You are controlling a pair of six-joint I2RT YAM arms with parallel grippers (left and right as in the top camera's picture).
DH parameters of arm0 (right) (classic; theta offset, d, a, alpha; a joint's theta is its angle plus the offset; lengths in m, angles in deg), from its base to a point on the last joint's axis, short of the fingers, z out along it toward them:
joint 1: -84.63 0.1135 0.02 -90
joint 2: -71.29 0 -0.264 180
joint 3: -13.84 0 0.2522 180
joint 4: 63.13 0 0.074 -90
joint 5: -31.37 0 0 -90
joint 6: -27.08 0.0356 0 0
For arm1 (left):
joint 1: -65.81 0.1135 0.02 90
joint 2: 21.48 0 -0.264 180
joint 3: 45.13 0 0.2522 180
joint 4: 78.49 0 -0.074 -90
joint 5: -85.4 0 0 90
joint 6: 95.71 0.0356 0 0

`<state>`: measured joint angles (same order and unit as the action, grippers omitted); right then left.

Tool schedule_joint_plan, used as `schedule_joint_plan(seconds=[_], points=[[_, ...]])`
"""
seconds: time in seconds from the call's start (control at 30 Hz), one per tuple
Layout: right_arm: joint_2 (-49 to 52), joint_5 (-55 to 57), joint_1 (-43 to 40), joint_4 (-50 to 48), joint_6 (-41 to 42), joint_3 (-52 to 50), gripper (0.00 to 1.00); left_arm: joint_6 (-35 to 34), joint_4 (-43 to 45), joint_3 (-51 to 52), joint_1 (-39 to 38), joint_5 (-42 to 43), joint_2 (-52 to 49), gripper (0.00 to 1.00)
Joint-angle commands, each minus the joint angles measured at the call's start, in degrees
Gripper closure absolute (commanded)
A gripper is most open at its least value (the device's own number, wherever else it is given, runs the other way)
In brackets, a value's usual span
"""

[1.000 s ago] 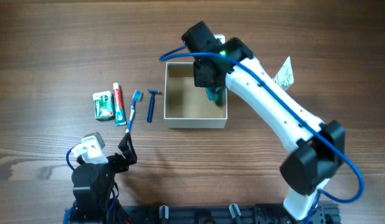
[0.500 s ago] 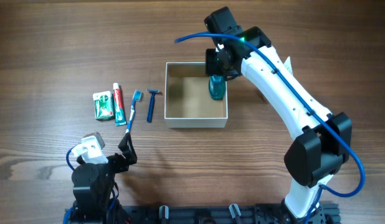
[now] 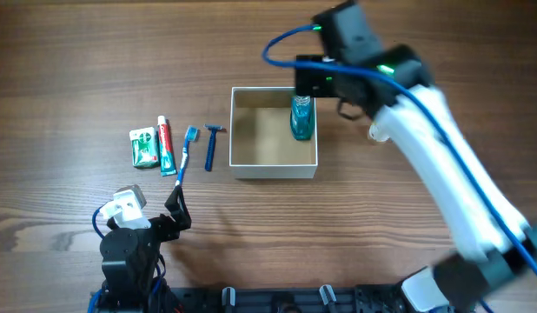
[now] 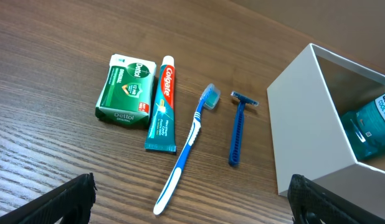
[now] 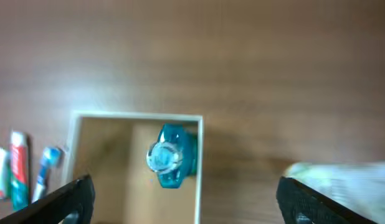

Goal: Pack container
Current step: 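Grasp the white-green tube with the right gripper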

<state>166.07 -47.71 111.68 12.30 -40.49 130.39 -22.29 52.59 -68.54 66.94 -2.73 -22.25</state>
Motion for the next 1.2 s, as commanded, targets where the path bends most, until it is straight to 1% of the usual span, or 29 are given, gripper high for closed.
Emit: schedule_joint_plan(seconds=[0.0,0.07,0.13,0.17,0.23,0.3,0.33,0.47,0.57,0.6,0.63,0.7,0.73,0.77,0.9,0.97,1.07,1.17], points=[[-7.5,5.0,-5.8,2.3,-3.5,1.1,0.06,1.2,-0.2,0.7,-0.2,1.1,0.5,0.00],[-8.1,4.8,-9.4,4.5,-3.3,1.1,0.06,1.2,-0.2,0.7,-0.2,1.1,0.5,0.00],[-7.0,0.0,-15.9,6.7,-4.9,0.1,0.05,1.2,-0.2,0.7,-0.2,1.1,0.5,0.00],[-6.1,-2.7,-18.1,6.8,-6.3,-0.7,0.05,1.2,-0.2,0.7,-0.2,1.1,0.5,0.00],[-4.1,-5.5,-20.8,7.4,-6.4,-1.9,0.06,1.2,-0.2,0.7,-0.2,1.1,0.5,0.00],[0.1,-8.0,-22.6,9.6,-6.4,-2.4,0.14,1.2,-0.2,0.7,-0.2,1.1,0.5,0.00],[3.2,-9.9,-22.5,10.9,-7.5,-2.4,0.16,1.2,-0.2,0.7,-0.2,1.1,0.5,0.00],[8.9,-10.2,-22.5,13.0,-7.2,-2.4,0.29,1.2,-0.2,0.7,-0.2,1.1,0.5,0.00],[11.4,-10.2,-22.5,13.7,-6.8,-2.4,0.34,1.2,-0.2,0.7,-0.2,1.1,0.5,0.00],[12.1,-10.1,-22.5,14.1,-6.3,-2.4,0.42,1.2,-0.2,0.7,-0.2,1.1,0.5,0.00],[12.7,-9.9,-22.5,14.5,-5.4,-2.4,0.61,1.2,-0.2,0.7,-0.2,1.1,0.5,0.00],[12.7,-9.9,-22.5,14.6,-4.9,-2.4,0.79,1.2,-0.2,0.7,-0.2,1.1,0.5,0.00],[12.6,-9.5,-22.5,14.7,-4.2,-2.4,0.91,1.2,-0.2,0.7,-0.2,1.1,0.5,0.00],[12.5,-9.3,-22.5,14.7,-4.0,-2.4,0.96,1.2,-0.2,0.7,-0.2,1.1,0.5,0.00],[11.3,-9.3,-22.5,15.1,-3.8,-2.4,0.96,1.2,-0.2,0.7,-0.2,1.1,0.5,0.00],[9.0,-9.4,-21.8,16.4,-2.6,-2.4,0.96,1.2,-0.2,0.7,-0.2,1.1,0.5,0.00],[2.3,-8.9,-19.4,17.3,-2.2,-2.3,0.96,1.2,-0.2,0.7,-0.2,1.1,0.5,0.00],[-6.8,-6.0,-14.8,16.9,1.3,-2.2,0.96,1.2,-0.2,0.7,-0.2,1.1,0.5,0.00]])
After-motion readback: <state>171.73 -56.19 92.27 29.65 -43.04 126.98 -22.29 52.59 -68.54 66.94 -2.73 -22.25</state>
